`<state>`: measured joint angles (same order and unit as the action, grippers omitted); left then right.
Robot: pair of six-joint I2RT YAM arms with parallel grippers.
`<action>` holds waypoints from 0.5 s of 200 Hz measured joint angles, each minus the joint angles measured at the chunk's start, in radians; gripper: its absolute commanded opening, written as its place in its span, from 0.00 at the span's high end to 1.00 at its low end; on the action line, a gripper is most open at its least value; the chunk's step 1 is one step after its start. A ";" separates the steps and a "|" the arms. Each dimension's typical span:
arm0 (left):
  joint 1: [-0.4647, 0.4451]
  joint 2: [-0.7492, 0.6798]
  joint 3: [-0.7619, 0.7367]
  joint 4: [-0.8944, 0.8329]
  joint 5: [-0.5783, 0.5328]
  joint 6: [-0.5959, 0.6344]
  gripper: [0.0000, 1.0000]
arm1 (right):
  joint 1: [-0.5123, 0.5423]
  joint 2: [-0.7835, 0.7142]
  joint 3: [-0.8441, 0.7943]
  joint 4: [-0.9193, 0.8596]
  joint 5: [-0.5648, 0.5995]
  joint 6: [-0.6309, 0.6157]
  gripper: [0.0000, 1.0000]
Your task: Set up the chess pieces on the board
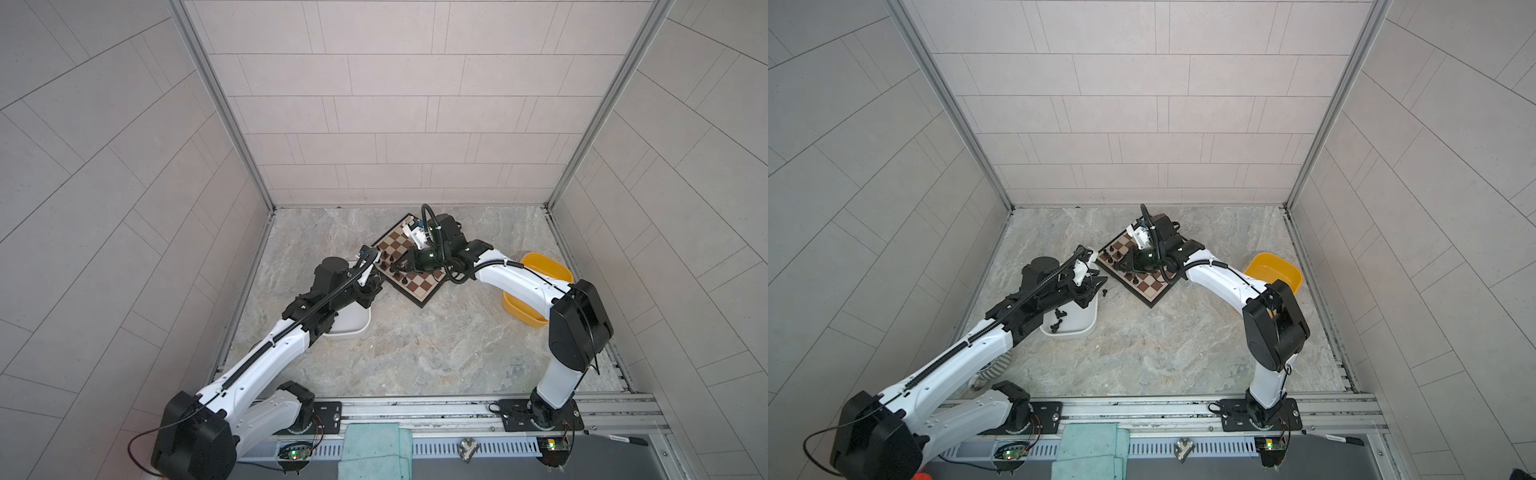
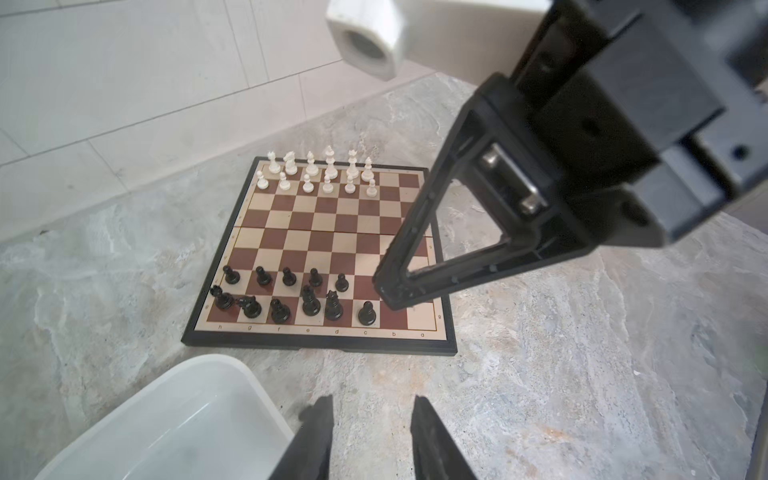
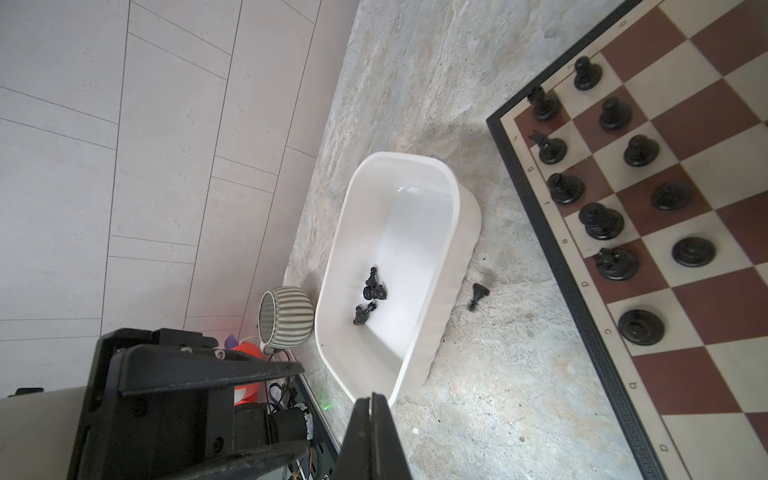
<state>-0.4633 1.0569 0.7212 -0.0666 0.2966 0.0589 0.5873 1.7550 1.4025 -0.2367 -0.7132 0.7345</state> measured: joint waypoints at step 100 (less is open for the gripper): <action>-0.011 0.293 0.361 -0.447 -0.042 -0.223 0.55 | -0.008 -0.041 -0.123 -0.070 0.097 -0.078 0.64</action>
<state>-0.4744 1.3502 1.0821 -0.5137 0.2543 -0.1642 0.5793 1.7138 1.2797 -0.3069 -0.6159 0.6567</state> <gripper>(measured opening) 0.465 0.325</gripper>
